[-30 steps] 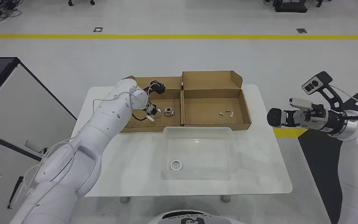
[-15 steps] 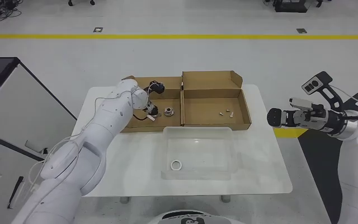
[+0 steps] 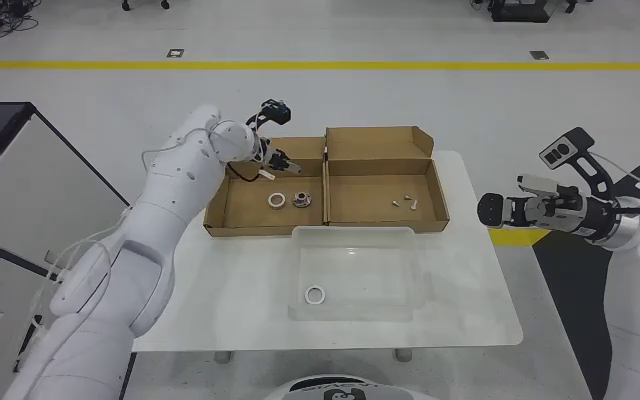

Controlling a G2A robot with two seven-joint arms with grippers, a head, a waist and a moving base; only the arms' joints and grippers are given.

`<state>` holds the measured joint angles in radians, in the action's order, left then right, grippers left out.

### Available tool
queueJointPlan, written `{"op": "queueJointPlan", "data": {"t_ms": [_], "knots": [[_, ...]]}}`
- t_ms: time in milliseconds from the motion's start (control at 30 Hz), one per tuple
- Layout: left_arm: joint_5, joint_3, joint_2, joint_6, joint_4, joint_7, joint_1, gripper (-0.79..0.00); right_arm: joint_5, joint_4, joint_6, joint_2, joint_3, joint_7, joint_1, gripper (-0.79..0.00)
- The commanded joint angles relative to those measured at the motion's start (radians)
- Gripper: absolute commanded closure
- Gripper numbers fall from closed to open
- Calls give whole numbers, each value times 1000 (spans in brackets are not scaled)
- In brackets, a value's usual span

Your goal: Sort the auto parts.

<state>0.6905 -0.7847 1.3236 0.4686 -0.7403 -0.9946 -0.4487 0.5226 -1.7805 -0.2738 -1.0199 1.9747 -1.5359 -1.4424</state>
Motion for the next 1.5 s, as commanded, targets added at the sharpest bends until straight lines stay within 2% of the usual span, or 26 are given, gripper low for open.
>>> {"op": "queueJointPlan", "data": {"t_ms": [0, 167, 267, 333, 467, 567, 1067, 1167, 1300, 1467], "knots": [[-24, -49, -28, 45, -105, -48, -21, -785, 0, 0, 0, 0, 0, 0, 0, -785], [-74, -176, -99, 68, -437, -212, -149, -785, 0, 0, 0, 0, 0, 0, 0, -785], [-115, -232, -128, 51, -623, -306, -238, -785, 0, 0, 0, 0, 0, 0, 0, -785], [-156, -261, -148, 3, -758, -354, -311, -785, 0, 0, 0, 0, 0, 0, 0, -785], [-223, -288, -174, -58, -933, -415, -406, -785, 0, 0, 0, 0, 0, 0, 0, -785], [-256, -301, -186, -85, -1012, -442, -450, -785, 0, 0, 0, 0, 0, 0, 0, -785], [-256, -301, -186, -85, -1012, -442, -450, -785, 0, 0, 0, 0, 0, 0, 0, -785], [-277, -277, -185, -53, -1033, -410, -465, -785, 0, 0, 0, 0, 0, 0, 0, -785], [-262, -134, -198, -72, -1065, -429, -413, -785, 0, 0, 0, 0, 0, 0, 0, -785], [-309, 62, -223, -97, -1073, -454, -293, -785, 0, 0, 0, 0, 0, 0, 0, -785]]}}
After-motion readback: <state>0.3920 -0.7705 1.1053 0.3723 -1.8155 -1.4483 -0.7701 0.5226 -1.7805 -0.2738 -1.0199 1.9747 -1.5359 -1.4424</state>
